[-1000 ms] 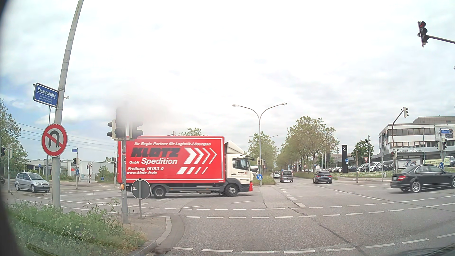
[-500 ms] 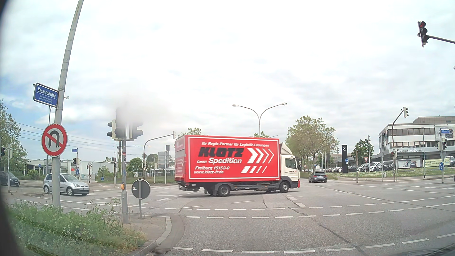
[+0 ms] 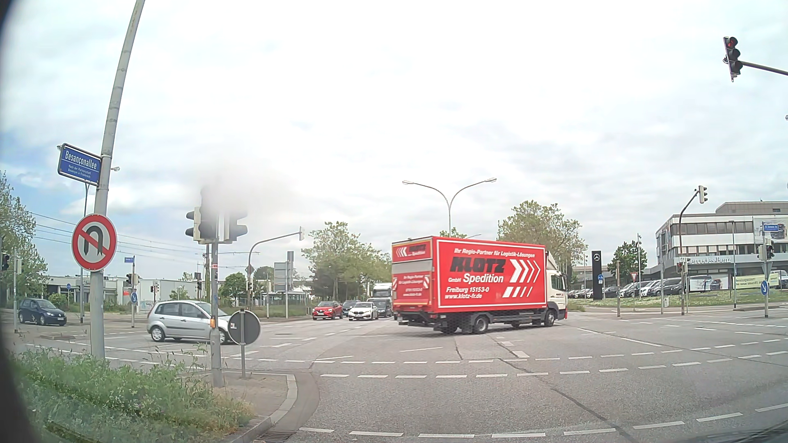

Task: Follow the waypoints while adhering to traffic rules and regulations

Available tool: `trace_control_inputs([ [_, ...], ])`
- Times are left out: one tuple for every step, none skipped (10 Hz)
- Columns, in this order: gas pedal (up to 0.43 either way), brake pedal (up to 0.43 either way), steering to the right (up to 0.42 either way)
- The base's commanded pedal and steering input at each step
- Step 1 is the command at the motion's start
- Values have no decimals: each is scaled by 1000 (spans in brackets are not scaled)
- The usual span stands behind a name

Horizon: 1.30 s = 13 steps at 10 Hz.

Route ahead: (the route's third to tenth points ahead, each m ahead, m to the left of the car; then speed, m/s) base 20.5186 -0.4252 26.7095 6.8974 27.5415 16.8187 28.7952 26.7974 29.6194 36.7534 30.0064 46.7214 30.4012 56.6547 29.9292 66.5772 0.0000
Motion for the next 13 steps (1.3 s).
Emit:
trace_control_inputs([
  [0,280,-6],
  [0,280,-6],
  [0,280,-6],
  [0,280,-6],
  [0,280,-6],
  [0,280,-6],
  [0,280,-6],
  [0,280,-6],
  [0,280,-6],
  [0,280,-6],
  [0,280,-6],
  [0,280,-6],
  [0,280,-6],
])
